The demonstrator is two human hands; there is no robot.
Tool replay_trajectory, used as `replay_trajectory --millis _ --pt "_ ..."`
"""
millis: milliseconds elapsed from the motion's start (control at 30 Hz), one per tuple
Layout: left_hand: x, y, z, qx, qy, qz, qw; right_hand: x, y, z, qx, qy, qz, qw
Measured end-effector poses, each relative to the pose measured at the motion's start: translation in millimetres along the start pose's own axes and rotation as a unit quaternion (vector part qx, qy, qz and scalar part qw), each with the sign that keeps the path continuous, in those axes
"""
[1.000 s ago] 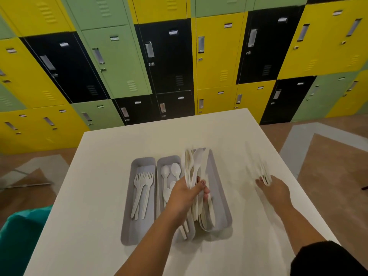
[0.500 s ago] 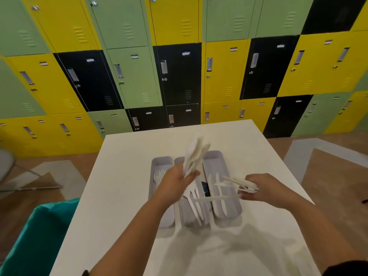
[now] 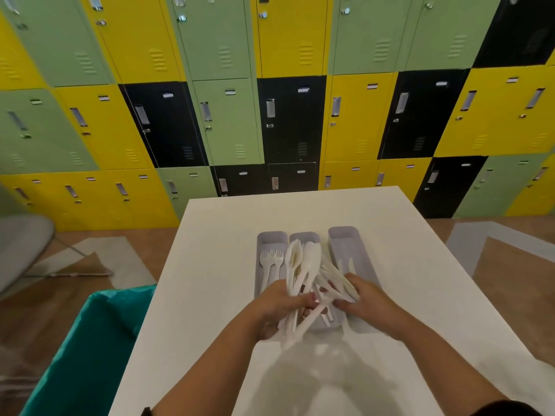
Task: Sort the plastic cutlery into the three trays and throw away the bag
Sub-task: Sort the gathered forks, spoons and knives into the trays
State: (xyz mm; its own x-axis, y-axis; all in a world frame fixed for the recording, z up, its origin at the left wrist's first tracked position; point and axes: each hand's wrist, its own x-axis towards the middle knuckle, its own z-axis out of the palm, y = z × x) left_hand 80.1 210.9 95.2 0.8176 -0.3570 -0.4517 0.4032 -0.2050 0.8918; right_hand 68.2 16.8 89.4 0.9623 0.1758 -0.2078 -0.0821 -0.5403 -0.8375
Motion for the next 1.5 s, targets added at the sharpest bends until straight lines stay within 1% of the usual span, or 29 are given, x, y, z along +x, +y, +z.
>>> replay_trajectory --millis 67,133,200,267,333,400,433,500,533,567,633,767,833,1000,1067,1233,1333,1367,1433,1467,1500 --pt "-1 -5 -3 -0.011 0.0 0.005 1.0 0 -2 18 0.034 0.008 0.024 0.999" --pt "-1 -9 -4 -0.019 0.007 0.005 1.0 3 -4 29 0.042 0.015 0.038 0.998" --pt "0 -13 -7 -0.028 0.019 -0.006 0.999 6 -7 35 0.027 0.026 0.034 0.999" --pt "-1 -16 -10 -0.03 0.027 -0.013 0.999 9 -11 36 0.03 0.063 0.019 0.997" --pt "-1 -19 -10 -0.029 0.04 -0.013 0.999 13 -13 36 0.116 0.108 0.023 0.987" --pt "0 -21 -8 -0.062 0.067 -0.011 0.996 17 -16 35 0.232 0.133 0.059 0.962" --pt "0 -23 -7 -0.094 0.078 -0.007 0.992 18 -18 37 0.298 0.131 0.079 0.942" --pt "1 -25 -4 -0.149 0.089 0.005 0.985 20 -23 46 0.439 0.098 0.115 0.886" --pt "2 -25 -3 -0.168 0.086 0.012 0.982 19 -27 51 0.482 0.077 0.128 0.863" --pt "3 -26 -2 -0.185 0.084 0.018 0.979 19 -31 57 0.497 0.06 0.138 0.854" --pt "4 -24 1 -0.195 0.087 0.024 0.977 18 -36 68 0.488 0.049 0.149 0.859" --pt "9 -29 2 -0.196 0.099 0.036 0.975 24 -39 83 0.492 0.084 0.157 0.852" --pt "8 -33 3 -0.19 0.102 0.038 0.976 27 -40 91 0.481 0.092 0.157 0.858" --pt "6 -38 4 -0.191 0.102 0.031 0.976 37 -39 110 0.396 0.127 0.168 0.894" --pt "7 -38 4 -0.189 0.094 0.021 0.977 41 -38 113 0.373 0.137 0.169 0.902" --pt "12 -37 -1 -0.188 0.073 -0.021 0.979 48 -38 115 0.36 0.104 0.169 0.912" --pt "16 -40 -7 -0.206 0.066 -0.025 0.976 52 -34 119 0.353 0.102 0.178 0.913" --pt "17 -42 -9 -0.212 0.066 -0.018 0.975 55 -32 122 0.354 0.096 0.195 0.91" --pt "17 -45 -11 -0.231 0.077 -0.009 0.97 66 -25 129 0.411 0.06 0.243 0.877" --pt "17 -46 -13 -0.248 0.089 -0.012 0.965 65 -30 127 0.421 0.041 0.258 0.869" --pt "19 -47 -16 -0.263 0.102 -0.017 0.959 63 -39 124 0.414 0.024 0.266 0.87"
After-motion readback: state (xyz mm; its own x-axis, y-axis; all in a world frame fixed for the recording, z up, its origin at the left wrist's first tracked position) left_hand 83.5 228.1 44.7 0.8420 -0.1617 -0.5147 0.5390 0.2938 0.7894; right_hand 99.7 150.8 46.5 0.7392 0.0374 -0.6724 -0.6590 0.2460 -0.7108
